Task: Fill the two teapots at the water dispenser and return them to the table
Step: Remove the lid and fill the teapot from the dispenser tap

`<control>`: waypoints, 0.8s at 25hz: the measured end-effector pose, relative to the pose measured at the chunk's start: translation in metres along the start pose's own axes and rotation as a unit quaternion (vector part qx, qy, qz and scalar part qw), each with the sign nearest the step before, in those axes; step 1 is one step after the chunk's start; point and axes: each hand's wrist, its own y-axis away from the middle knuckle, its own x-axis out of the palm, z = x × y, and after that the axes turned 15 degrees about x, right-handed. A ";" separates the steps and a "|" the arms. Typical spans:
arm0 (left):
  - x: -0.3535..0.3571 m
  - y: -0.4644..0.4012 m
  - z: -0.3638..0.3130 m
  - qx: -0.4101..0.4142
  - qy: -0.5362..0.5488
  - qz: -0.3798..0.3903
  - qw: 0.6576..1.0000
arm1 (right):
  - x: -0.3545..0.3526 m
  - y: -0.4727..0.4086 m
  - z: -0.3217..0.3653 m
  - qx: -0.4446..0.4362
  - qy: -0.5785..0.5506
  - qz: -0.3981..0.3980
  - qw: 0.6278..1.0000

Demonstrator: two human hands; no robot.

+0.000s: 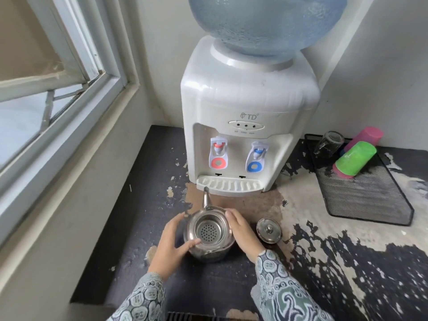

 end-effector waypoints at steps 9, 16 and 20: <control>0.039 0.029 -0.030 -0.122 0.055 -0.154 0.979 | 0.036 0.050 -0.019 0.155 -0.382 0.060 0.909; 0.030 0.022 -0.030 -0.195 0.125 -0.147 0.962 | 0.028 0.048 -0.019 0.107 -0.322 0.011 0.940; 0.011 0.018 -0.029 -0.188 0.143 -0.087 0.968 | 0.014 0.033 -0.011 0.059 -0.257 0.064 0.963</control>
